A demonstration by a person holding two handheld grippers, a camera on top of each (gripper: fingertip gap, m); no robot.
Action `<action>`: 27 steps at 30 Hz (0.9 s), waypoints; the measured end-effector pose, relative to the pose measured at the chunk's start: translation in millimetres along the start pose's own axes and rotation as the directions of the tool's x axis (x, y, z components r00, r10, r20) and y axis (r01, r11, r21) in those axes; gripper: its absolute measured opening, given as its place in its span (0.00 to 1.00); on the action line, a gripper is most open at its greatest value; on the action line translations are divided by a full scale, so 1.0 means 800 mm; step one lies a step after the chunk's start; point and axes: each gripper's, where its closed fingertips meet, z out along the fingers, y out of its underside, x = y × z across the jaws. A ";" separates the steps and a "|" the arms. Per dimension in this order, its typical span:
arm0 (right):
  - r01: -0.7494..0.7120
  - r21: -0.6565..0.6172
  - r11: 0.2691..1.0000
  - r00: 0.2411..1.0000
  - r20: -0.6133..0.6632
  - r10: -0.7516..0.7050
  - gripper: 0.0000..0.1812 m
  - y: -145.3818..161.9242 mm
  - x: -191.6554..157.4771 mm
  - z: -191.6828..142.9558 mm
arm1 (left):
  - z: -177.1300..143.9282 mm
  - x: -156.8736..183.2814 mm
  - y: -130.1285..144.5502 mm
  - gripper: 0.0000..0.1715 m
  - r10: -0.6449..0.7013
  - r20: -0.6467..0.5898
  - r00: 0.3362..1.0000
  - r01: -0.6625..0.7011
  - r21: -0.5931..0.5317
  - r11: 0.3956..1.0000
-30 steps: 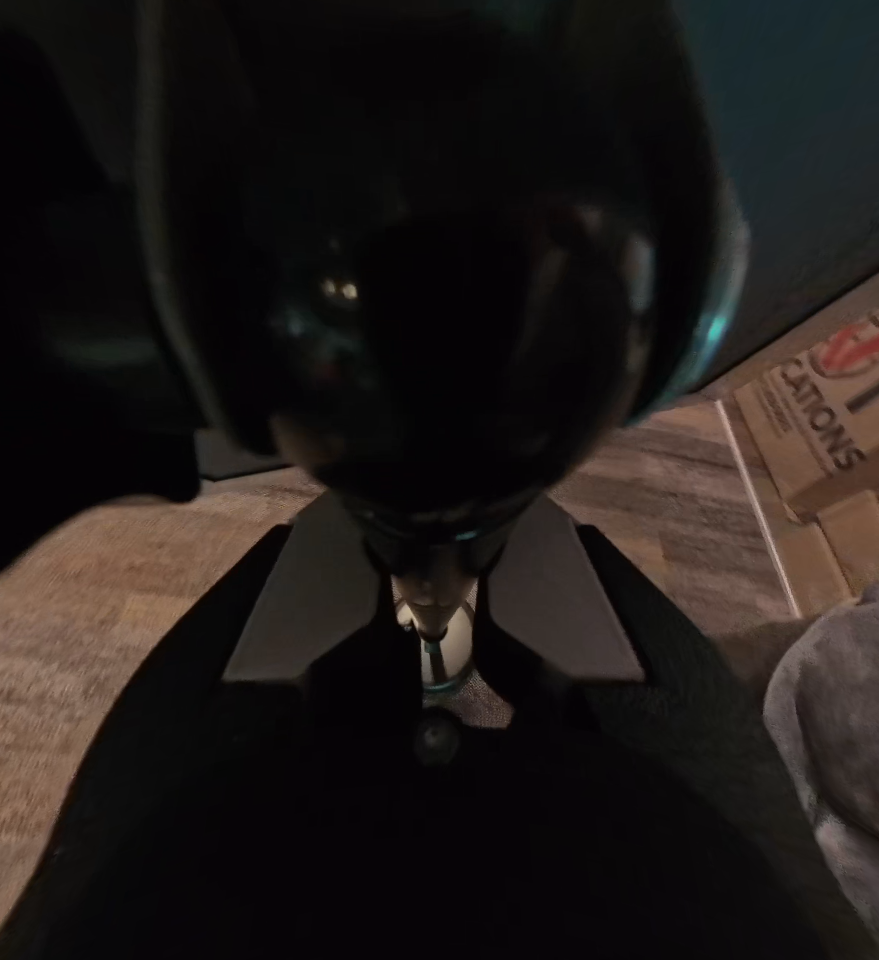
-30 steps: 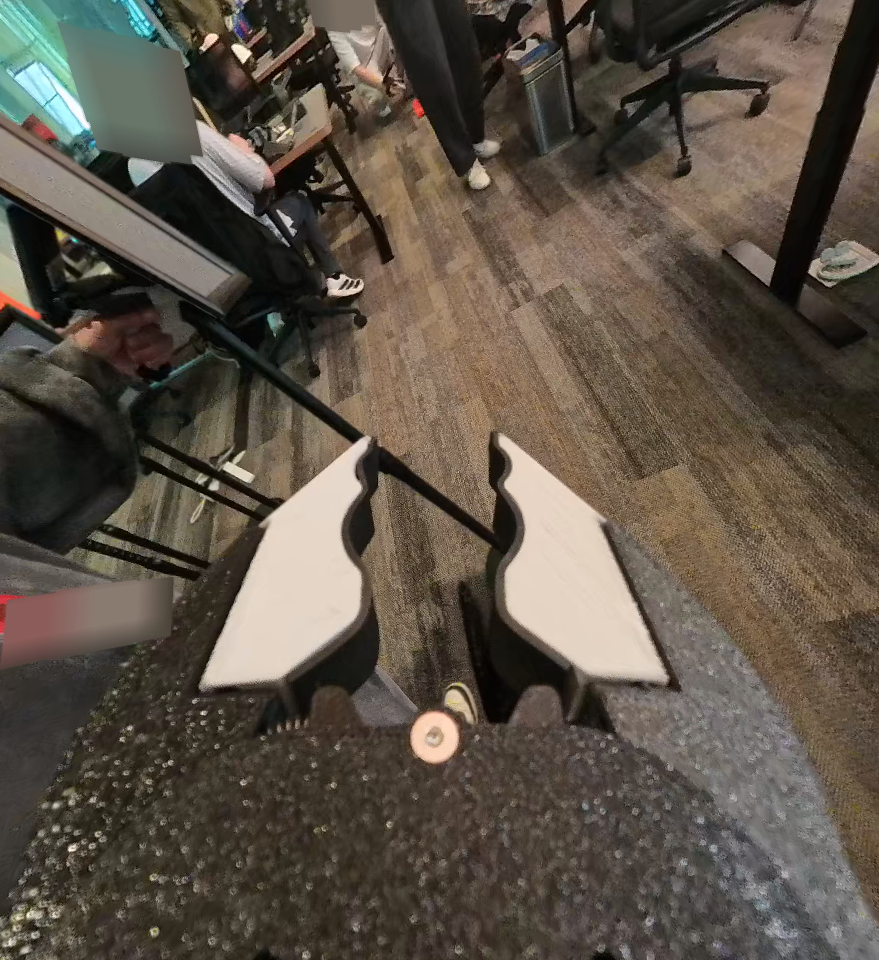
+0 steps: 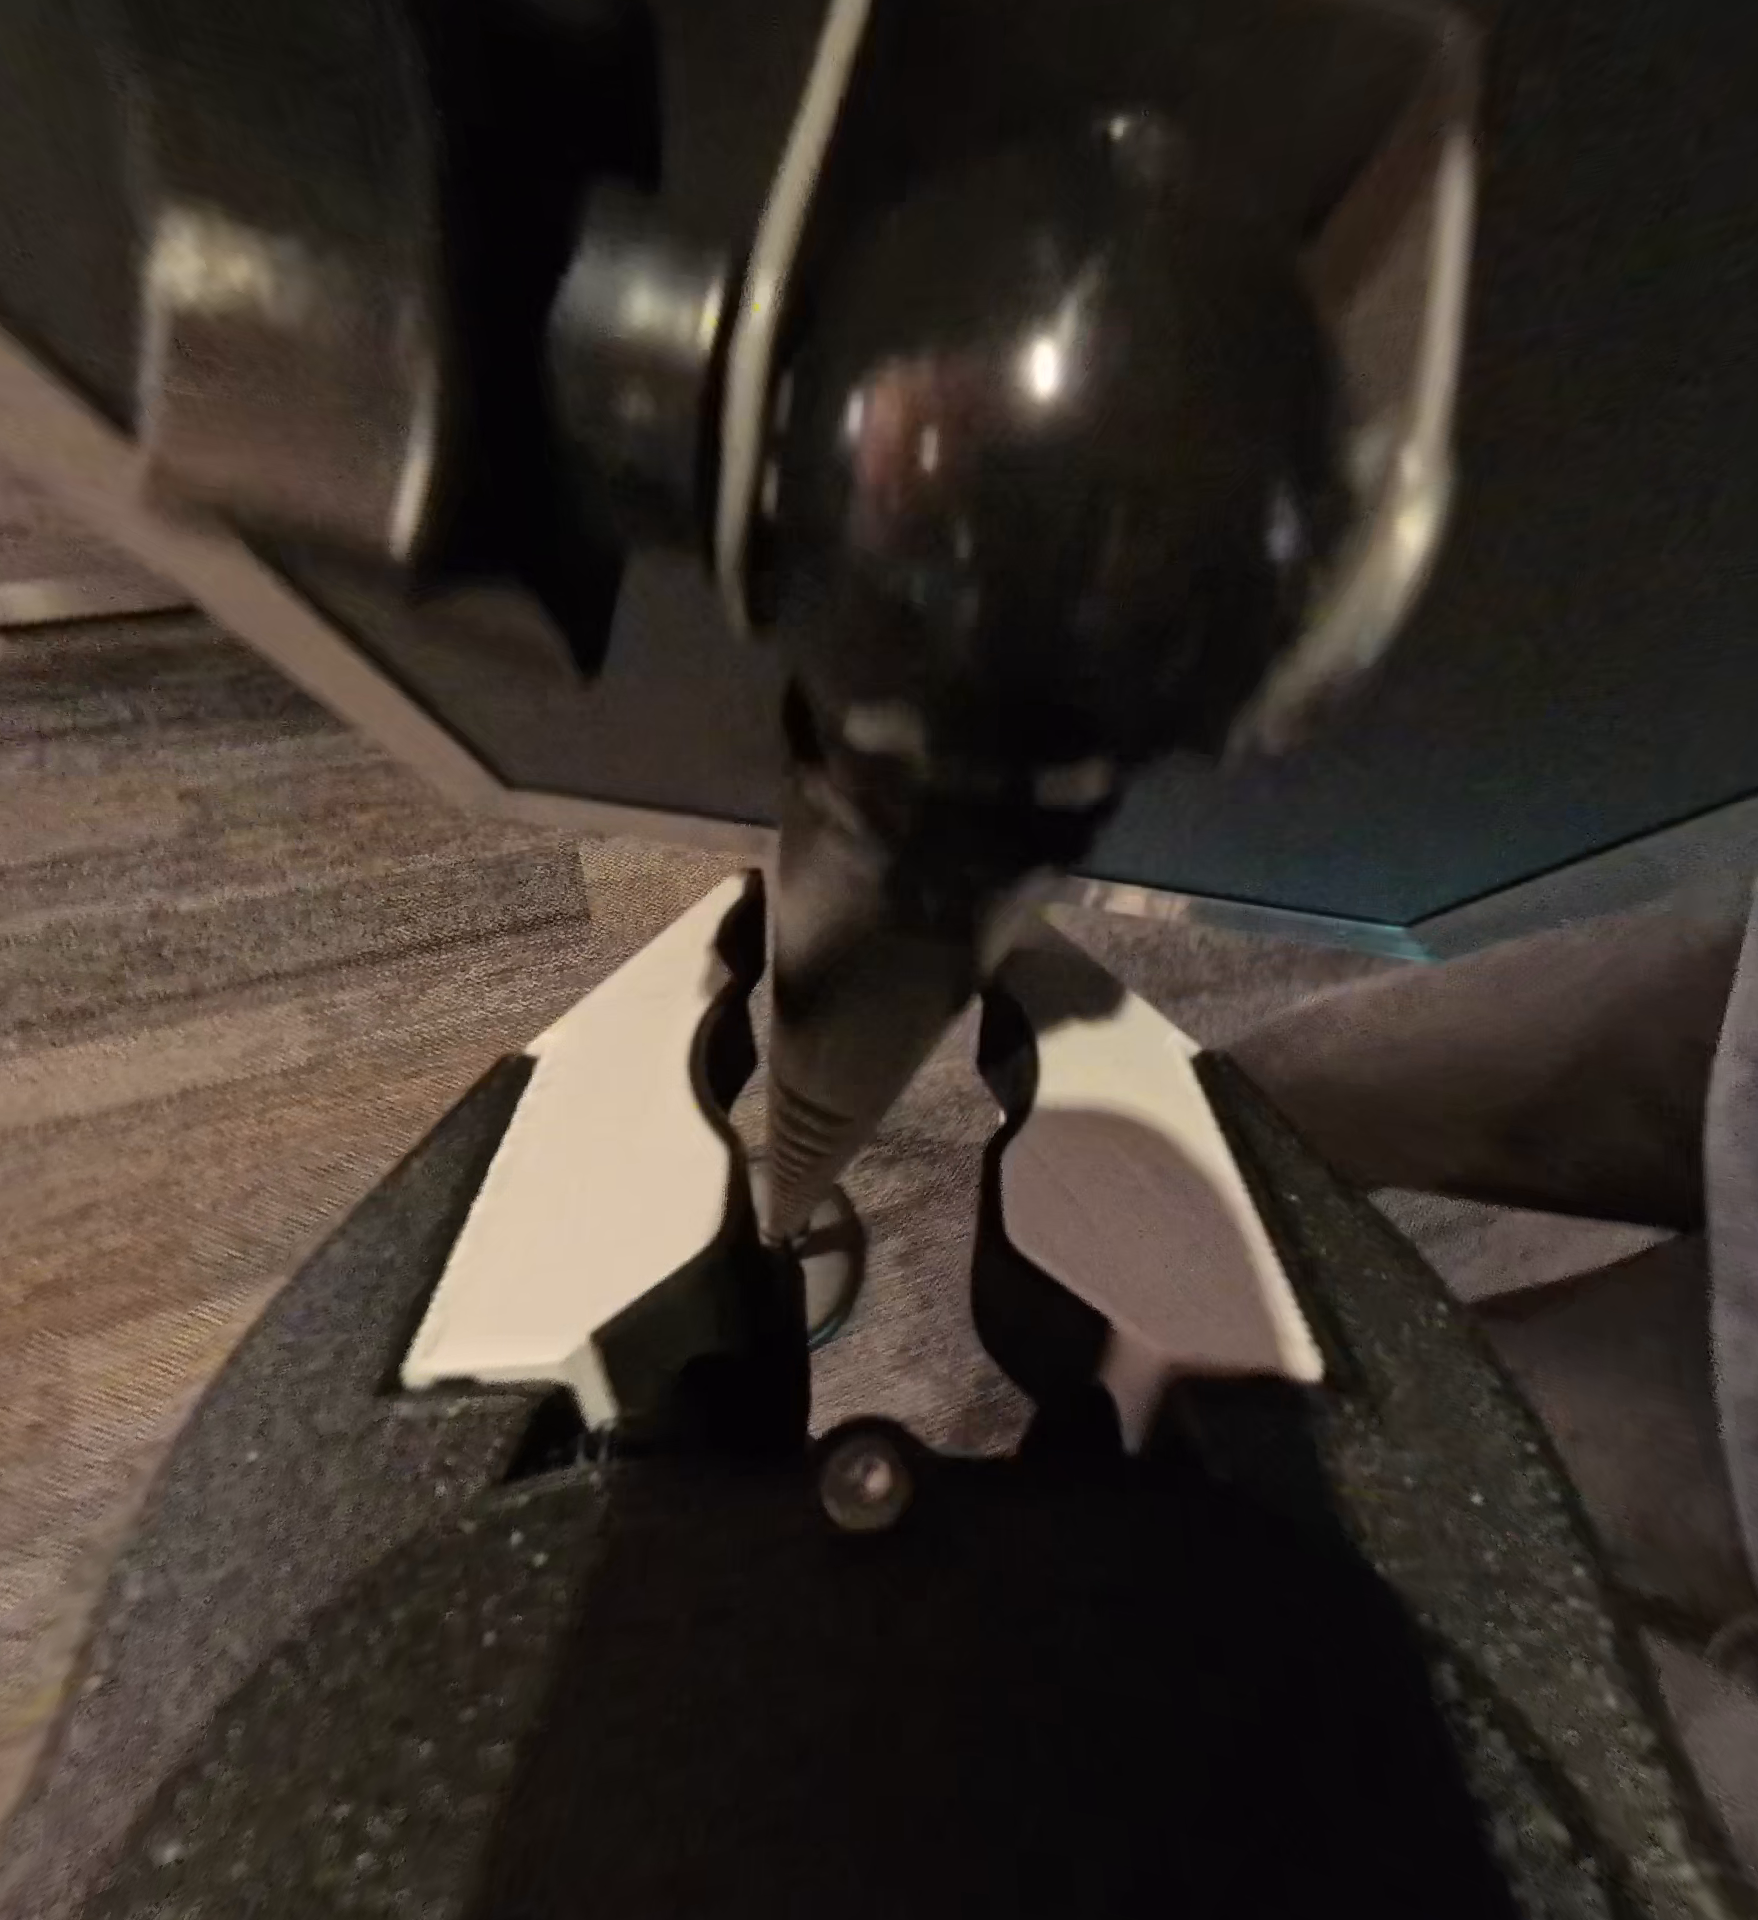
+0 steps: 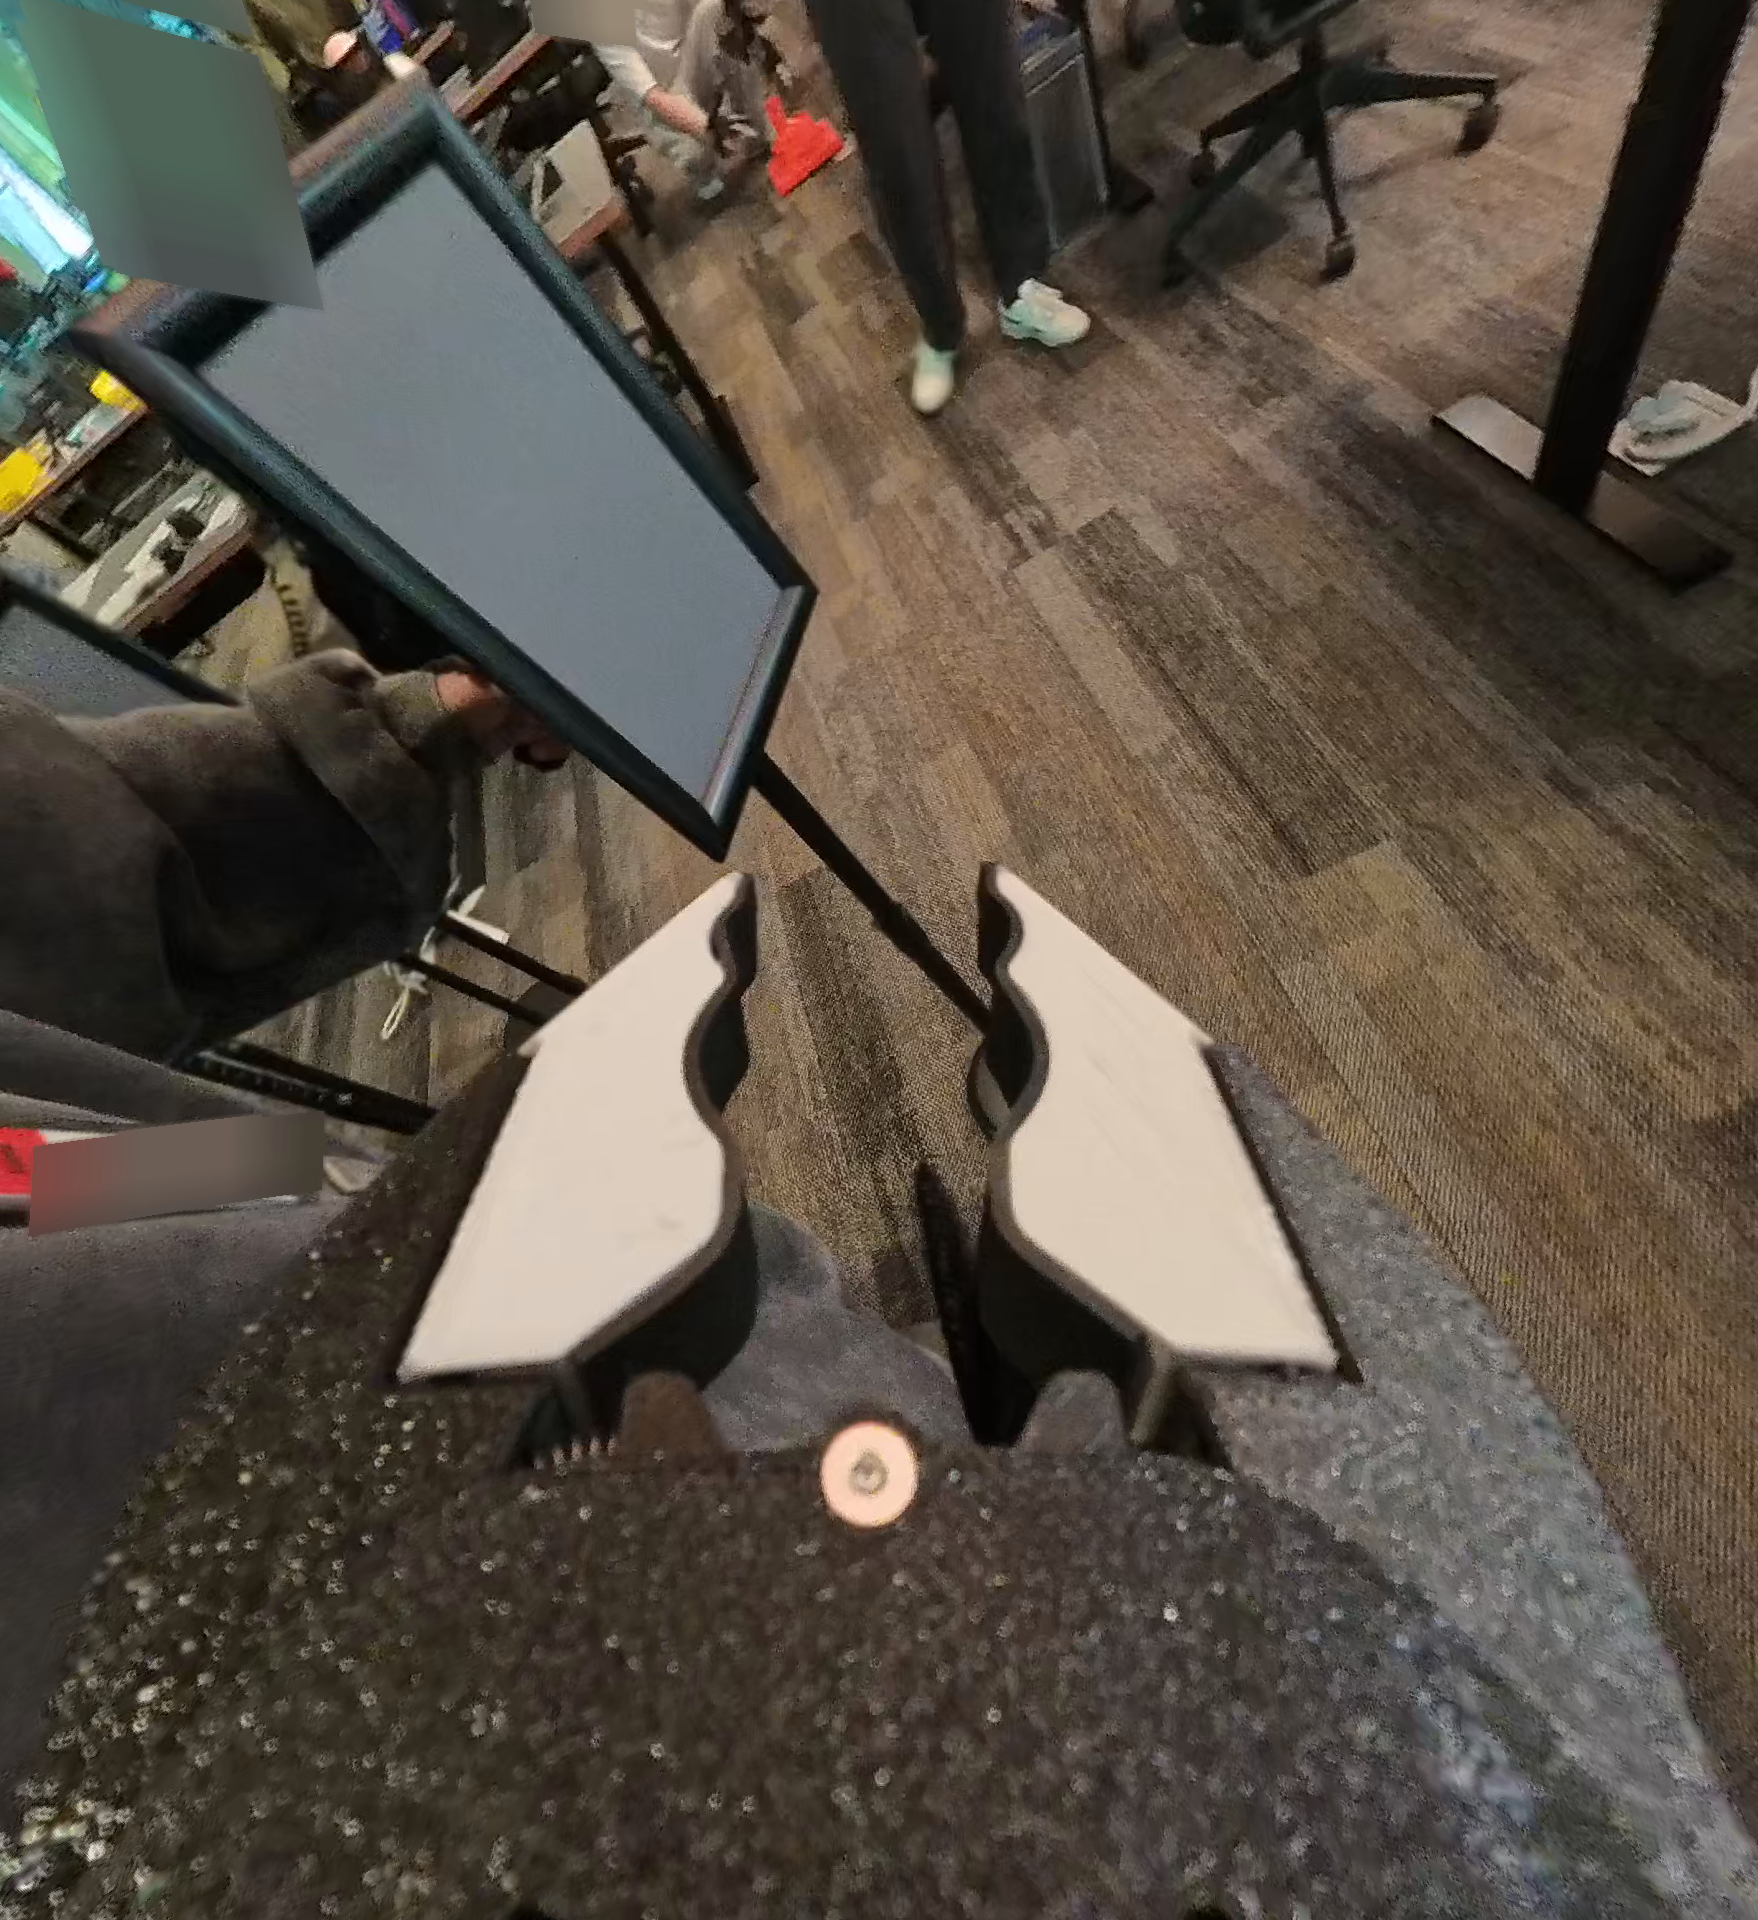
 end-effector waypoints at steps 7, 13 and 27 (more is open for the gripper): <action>0.113 -0.046 0.993 0.973 0.205 -0.101 0.23 -0.078 0.020 0.096 | -0.052 0.012 0.038 0.29 -0.343 0.276 0.898 0.286 0.226 0.931; 0.365 -0.046 0.930 0.825 0.478 -0.300 0.25 -0.183 0.025 0.237 | -0.135 0.073 0.072 0.29 -0.625 0.540 0.564 0.362 0.518 0.775; 0.697 0.231 0.679 0.070 0.920 -0.386 0.30 -0.214 -0.095 0.339 | -0.182 0.293 -0.072 0.35 -0.712 0.649 -0.266 0.044 0.746 0.664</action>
